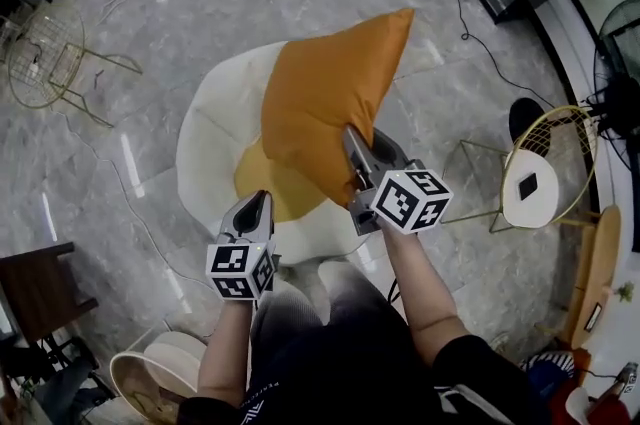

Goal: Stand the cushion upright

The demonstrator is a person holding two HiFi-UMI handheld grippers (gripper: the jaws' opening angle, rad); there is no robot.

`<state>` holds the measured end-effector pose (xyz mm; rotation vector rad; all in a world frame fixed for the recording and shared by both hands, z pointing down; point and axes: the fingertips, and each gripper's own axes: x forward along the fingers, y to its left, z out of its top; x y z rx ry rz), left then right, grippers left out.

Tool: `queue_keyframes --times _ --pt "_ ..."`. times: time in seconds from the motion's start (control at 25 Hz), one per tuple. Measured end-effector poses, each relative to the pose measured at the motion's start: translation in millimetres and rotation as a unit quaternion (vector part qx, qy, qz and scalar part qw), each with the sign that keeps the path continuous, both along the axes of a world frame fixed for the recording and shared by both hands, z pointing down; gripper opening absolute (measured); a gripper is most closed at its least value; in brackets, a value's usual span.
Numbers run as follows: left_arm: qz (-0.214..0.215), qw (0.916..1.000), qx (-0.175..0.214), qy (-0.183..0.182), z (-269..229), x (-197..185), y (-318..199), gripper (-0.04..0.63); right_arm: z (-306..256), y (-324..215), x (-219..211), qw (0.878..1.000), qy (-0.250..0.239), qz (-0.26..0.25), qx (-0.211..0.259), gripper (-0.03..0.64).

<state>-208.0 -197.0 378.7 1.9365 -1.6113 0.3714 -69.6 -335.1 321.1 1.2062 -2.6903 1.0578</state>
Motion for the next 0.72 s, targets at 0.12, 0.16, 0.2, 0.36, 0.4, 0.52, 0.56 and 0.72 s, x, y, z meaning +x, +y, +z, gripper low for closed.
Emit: queue_keyframes --times 0.12,0.16,0.2,0.36,0.4,0.52,0.56,0.72 --pt "-0.004 1.0 -0.006 -0.004 5 5 -5 0.029 5 -18 10 1.0 -0.007 0.007 0.011 0.06" --pt "-0.005 1.0 -0.007 -0.005 7 7 -7 0.029 6 -23 14 1.0 -0.012 0.01 0.016 0.06" --pt "-0.005 0.9999 -0.008 -0.007 8 8 -10 0.029 7 -29 16 1.0 -0.018 0.012 0.019 0.058" --pt "-0.004 0.9999 -0.011 -0.01 16 16 -17 0.029 13 -45 23 0.998 -0.043 0.026 0.028 0.058" --pt "-0.003 0.9999 -0.012 -0.01 18 18 -18 0.029 16 -48 24 0.998 -0.05 0.03 0.028 0.058" --pt "0.005 0.9998 -0.016 -0.012 25 28 -21 0.029 26 -57 29 0.996 -0.069 0.042 0.025 0.057" --pt "0.008 0.9997 -0.018 -0.012 28 32 -23 0.029 31 -61 31 0.996 -0.072 0.046 0.023 0.057" --pt "0.018 0.9995 -0.024 -0.013 40 44 -29 0.029 57 -69 42 0.997 -0.058 0.059 0.005 0.057"
